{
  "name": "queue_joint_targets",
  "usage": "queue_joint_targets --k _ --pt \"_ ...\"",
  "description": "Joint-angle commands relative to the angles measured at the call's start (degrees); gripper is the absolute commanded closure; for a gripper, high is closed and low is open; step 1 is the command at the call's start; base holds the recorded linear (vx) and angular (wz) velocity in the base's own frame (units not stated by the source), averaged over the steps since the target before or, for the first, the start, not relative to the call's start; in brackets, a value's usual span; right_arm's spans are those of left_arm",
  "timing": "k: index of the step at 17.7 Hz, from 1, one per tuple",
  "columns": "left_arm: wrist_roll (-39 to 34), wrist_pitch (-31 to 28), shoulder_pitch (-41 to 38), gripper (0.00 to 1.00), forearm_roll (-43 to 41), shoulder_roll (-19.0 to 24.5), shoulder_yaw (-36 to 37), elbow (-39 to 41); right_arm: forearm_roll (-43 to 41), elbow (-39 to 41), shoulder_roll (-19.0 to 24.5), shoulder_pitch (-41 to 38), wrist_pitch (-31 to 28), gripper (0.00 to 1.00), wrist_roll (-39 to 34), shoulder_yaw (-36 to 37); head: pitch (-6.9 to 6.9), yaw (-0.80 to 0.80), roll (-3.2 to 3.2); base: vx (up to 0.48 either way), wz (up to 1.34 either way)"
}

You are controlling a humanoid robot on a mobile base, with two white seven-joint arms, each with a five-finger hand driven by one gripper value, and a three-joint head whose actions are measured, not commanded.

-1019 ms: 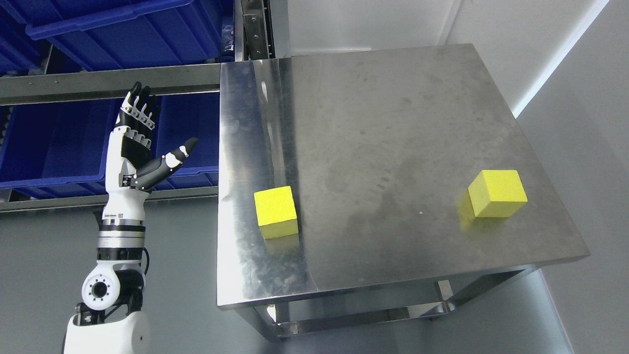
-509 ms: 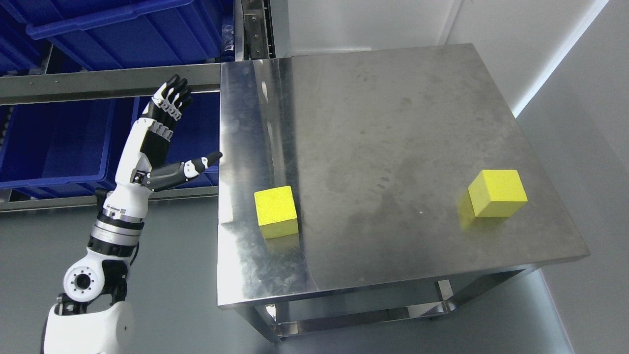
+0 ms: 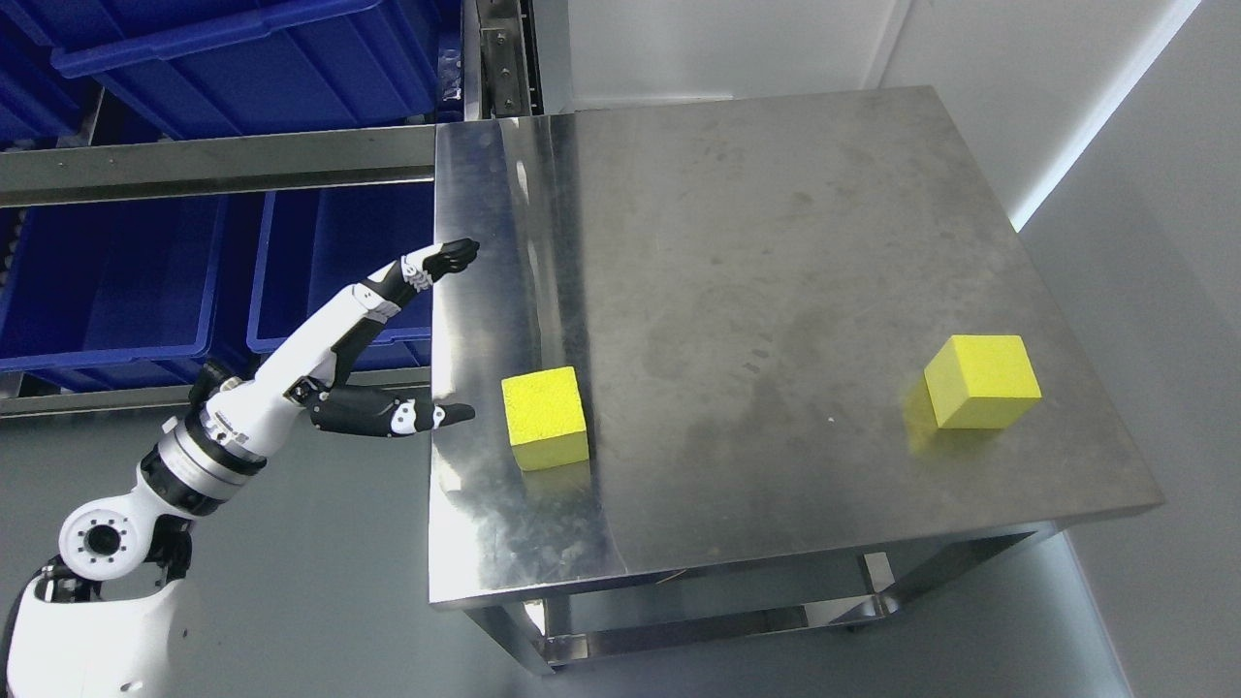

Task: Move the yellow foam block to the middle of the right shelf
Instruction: 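Reach the left hand around the nearer yellow foam cube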

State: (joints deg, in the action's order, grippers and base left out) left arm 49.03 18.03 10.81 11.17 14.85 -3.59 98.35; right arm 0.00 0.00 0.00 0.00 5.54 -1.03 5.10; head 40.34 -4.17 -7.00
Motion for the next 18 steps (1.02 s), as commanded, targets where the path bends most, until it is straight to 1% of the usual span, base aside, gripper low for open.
queue_joint_targets --k 1,2,4,6,10,15,18 --pt "1.42 -7.72 3.95 0.02 -1.41 6.24 11.32 -1.4 0.0 1.0 -1.0 0.18 0.0 0.0 -0.02 0.0 0.0 0.0 0.0 0.0 0.0" --pt "1.51 -9.31 5.0 0.02 -2.81 6.07 11.5 -1.58 0.0 1.0 -1.0 0.09 0.0 0.0 -0.02 0.0 0.0 0.0 0.0 0.0 0.0" --pt "1.77 -10.55 5.8 0.02 -5.02 5.63 11.94 -2.1 0.0 1.0 -1.0 0.18 0.0 0.0 -0.02 0.0 0.0 0.0 0.0 0.0 0.0" --pt "1.86 -12.04 6.68 0.02 -5.02 4.84 13.87 -2.11 0.0 1.0 -1.0 0.18 0.0 0.0 -0.02 0.0 0.0 0.0 0.0 0.0 0.0" --pt "2.04 -14.15 7.91 0.02 -5.02 4.66 17.21 -2.11 0.0 1.0 -1.0 0.18 0.0 0.0 -0.02 0.0 0.0 0.0 0.0 0.0 0.0" --pt "2.12 -14.42 8.09 0.02 -6.07 4.66 20.28 -3.24 0.0 1.0 -1.0 0.18 0.0 0.0 -0.02 0.0 0.0 0.0 0.0 0.001 0.0" --pt "2.21 -14.42 8.0 0.02 -7.04 4.66 20.91 -3.78 -0.09 1.0 -1.0 0.18 0.0 0.0 -0.02 0.0 0.0 0.0 0.0 0.0 0.0"
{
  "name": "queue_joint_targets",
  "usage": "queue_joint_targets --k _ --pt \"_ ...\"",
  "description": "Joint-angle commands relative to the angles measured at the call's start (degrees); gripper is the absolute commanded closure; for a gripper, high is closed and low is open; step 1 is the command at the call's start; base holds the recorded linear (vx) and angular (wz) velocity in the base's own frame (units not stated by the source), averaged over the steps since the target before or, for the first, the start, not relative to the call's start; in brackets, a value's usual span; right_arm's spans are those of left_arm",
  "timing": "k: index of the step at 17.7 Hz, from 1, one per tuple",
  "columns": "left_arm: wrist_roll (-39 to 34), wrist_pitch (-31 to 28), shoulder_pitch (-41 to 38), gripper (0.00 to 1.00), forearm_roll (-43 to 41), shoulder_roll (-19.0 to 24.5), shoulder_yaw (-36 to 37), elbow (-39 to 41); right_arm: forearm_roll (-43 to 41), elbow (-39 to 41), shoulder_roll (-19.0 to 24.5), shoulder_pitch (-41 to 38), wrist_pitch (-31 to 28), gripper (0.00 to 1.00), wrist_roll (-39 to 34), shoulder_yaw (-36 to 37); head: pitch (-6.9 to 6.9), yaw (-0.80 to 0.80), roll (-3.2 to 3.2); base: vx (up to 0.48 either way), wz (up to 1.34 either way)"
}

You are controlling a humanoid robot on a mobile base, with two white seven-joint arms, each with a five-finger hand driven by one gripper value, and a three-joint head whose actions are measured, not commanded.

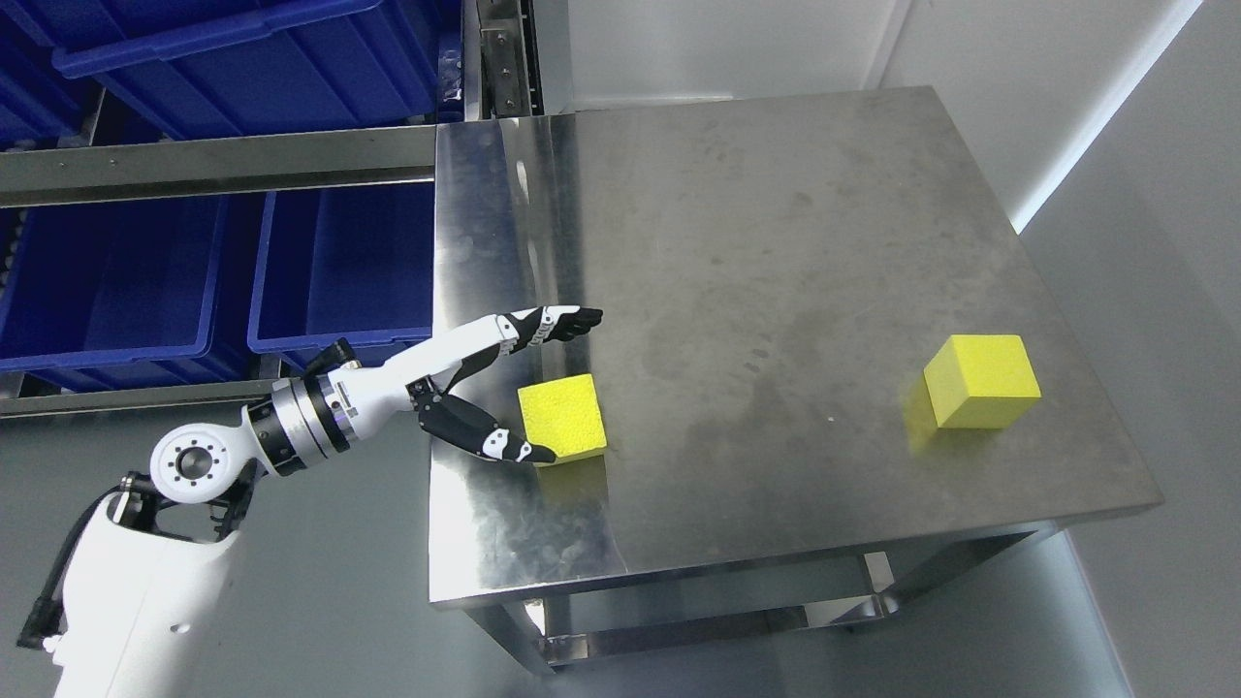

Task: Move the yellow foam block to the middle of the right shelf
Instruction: 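Reach the left hand around the nearer yellow foam cube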

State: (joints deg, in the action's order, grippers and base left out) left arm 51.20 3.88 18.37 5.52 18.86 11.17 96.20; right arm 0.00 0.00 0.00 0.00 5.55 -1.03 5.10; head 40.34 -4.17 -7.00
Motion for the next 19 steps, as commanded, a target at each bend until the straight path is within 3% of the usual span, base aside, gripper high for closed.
queue_joint_targets --k 1,7,10,16,19 --pt "0.04 -0.28 0.53 0.02 -1.39 0.65 6.06 -1.63 0.0 1.0 -1.0 0.18 -0.01 0.0 -0.02 0.0 0.0 0.0 0.0 -0.01 0.0" --pt "0.04 -0.37 0.97 0.02 -1.3 -0.49 6.15 -2.16 -0.09 1.0 -1.0 0.18 -0.01 0.0 -0.02 0.0 0.0 0.0 0.0 -0.005 0.0" --pt "0.04 -0.28 0.88 0.08 -1.39 -0.49 6.06 -2.69 -0.09 1.0 -1.0 0.18 -0.01 0.0 -0.02 0.0 0.0 0.0 0.0 0.0 0.0" --pt "0.13 -0.19 0.88 0.3 -1.3 -2.59 3.52 -5.06 0.0 1.0 -1.0 0.09 -0.01 0.0 -0.02 0.0 0.0 0.0 0.0 0.0 0.0" --pt "0.13 -0.1 0.44 0.5 -1.21 -8.03 -1.57 -5.5 0.0 1.0 -1.0 0.18 -0.01 0.0 -0.02 0.0 0.0 0.0 0.0 0.0 0.0"
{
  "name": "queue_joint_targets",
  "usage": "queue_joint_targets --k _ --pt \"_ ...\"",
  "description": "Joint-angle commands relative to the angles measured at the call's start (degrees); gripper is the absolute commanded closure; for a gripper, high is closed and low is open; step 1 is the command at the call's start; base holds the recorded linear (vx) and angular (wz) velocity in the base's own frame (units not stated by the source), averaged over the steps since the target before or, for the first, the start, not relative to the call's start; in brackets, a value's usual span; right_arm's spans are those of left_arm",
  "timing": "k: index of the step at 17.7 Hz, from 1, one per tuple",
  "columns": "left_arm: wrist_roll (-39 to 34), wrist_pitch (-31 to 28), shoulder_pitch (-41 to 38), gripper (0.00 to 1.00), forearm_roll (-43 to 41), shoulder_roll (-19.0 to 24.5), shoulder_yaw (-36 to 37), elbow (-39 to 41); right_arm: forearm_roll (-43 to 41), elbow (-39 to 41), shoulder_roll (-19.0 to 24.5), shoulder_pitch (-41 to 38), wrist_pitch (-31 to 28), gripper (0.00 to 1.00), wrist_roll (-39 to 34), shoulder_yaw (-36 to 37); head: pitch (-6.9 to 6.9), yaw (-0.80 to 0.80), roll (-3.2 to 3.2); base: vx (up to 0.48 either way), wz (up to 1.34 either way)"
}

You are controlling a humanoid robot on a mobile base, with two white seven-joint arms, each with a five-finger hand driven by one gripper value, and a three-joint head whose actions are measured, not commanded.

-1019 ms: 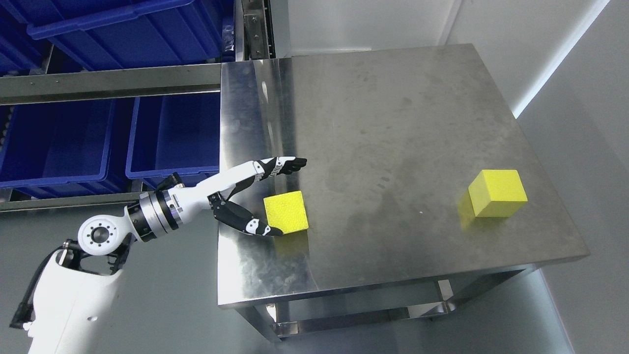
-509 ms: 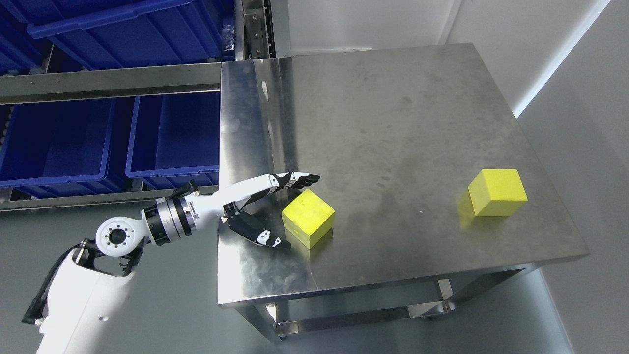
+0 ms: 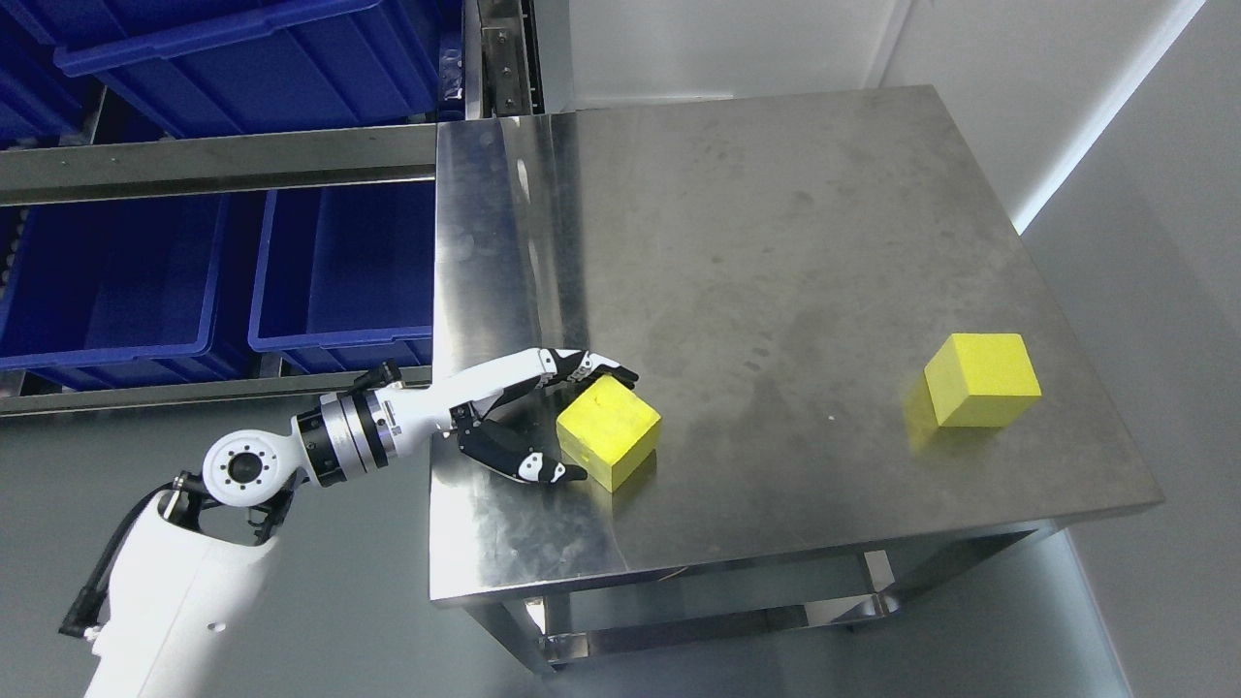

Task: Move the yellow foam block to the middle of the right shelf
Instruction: 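Reach the left hand around the nearer yellow foam cube, then close the left hand on the cube and lift it up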

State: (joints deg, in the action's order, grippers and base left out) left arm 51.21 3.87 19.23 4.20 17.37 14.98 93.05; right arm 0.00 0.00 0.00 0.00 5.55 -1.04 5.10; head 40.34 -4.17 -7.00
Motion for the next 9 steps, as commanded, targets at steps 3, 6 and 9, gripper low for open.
queue_joint_targets --k 3,6,9 --pt "0.2 0.0 -0.68 0.66 0.28 -12.51 -11.71 -2.34 0.0 1.0 -1.0 0.18 -0.02 0.0 -0.01 0.0 0.0 0.0 0.0 0.0 0.0" --pt "1.96 0.52 -0.86 0.71 0.54 -15.08 -14.18 -2.26 0.0 1.0 -1.0 0.18 -0.02 0.0 -0.01 0.0 0.0 0.0 0.0 0.0 0.0" --pt "0.39 5.59 0.28 0.69 8.93 -16.37 -17.53 -2.25 0.0 1.0 -1.0 0.18 -0.02 0.0 -0.01 0.0 0.0 0.0 0.0 0.0 0.0"
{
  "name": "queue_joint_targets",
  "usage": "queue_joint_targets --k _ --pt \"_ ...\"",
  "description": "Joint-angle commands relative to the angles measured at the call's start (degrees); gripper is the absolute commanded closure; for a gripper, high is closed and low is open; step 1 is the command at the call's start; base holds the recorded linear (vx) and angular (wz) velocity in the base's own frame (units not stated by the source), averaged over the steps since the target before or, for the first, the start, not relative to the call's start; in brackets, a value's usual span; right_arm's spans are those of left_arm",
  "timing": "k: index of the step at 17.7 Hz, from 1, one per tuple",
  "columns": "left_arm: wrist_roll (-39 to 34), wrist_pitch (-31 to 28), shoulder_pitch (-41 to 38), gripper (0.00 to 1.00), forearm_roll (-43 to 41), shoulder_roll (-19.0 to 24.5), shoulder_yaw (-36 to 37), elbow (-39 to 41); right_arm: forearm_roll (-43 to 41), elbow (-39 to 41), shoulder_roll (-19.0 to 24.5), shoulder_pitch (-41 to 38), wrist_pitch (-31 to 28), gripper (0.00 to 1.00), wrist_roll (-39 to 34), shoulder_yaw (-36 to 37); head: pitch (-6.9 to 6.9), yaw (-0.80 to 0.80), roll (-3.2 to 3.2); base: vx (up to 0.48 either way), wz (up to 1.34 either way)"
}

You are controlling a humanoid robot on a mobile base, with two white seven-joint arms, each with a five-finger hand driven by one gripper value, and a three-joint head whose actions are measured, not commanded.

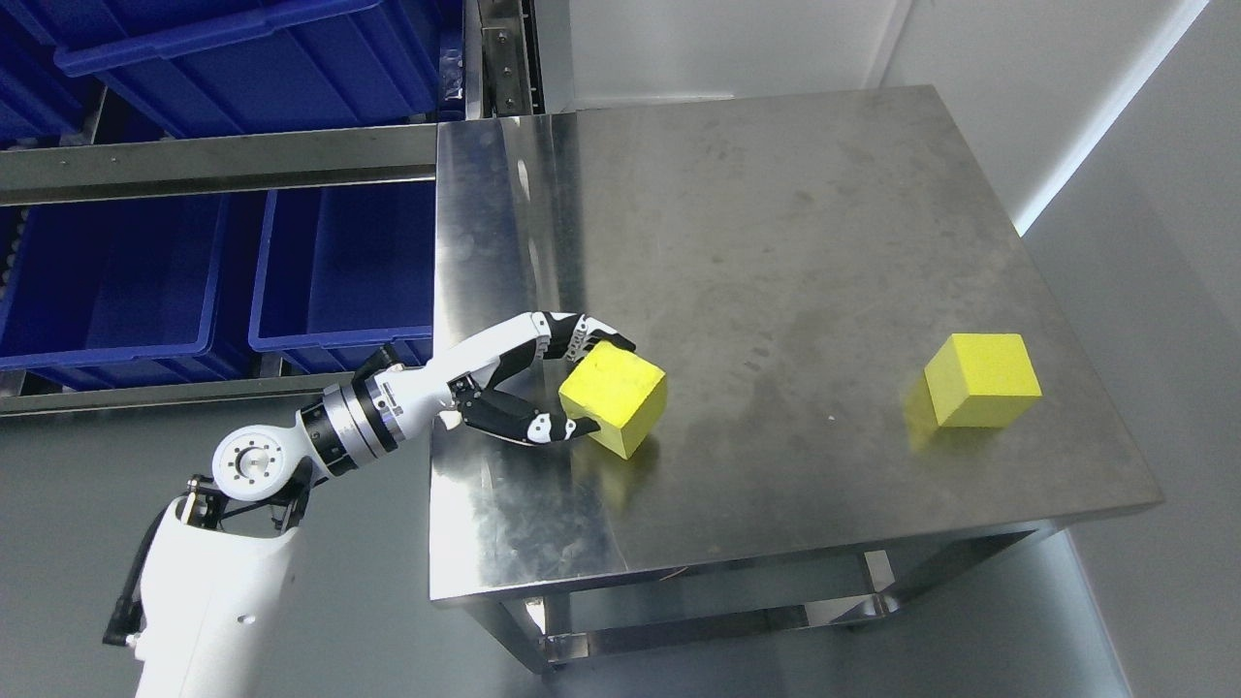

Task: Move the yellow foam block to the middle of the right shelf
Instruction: 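Close the left hand on the cube and lift it up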

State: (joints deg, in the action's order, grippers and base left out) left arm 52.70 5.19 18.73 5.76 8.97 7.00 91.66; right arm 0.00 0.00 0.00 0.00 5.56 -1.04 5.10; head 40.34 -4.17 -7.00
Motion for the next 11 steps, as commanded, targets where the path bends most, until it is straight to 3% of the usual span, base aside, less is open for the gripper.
queue_joint_targets --k 1,4,6,11 --pt "-3.63 7.7 0.78 0.67 11.25 -7.97 -9.46 -0.95 -0.09 1.0 -1.0 0.17 -0.02 0.0 -0.01 0.0 0.0 0.0 0.0 0.0 0.0" --pt "-25.64 18.43 -0.01 0.56 13.14 -7.97 -9.46 -1.57 -0.09 1.0 -1.0 0.17 -0.02 0.0 -0.01 0.0 0.0 0.0 0.0 -0.007 0.0" --pt "-34.21 19.51 -0.79 0.56 13.05 -7.97 -9.99 -1.4 0.0 1.0 -1.0 0.09 -0.02 0.0 -0.01 0.0 0.0 0.0 0.0 -0.013 0.04" --pt "-35.82 21.79 -3.26 0.56 13.05 -7.97 -12.18 -0.52 0.0 1.0 -1.0 0.17 -0.02 0.0 -0.01 0.0 0.0 0.0 0.0 -0.032 0.08"
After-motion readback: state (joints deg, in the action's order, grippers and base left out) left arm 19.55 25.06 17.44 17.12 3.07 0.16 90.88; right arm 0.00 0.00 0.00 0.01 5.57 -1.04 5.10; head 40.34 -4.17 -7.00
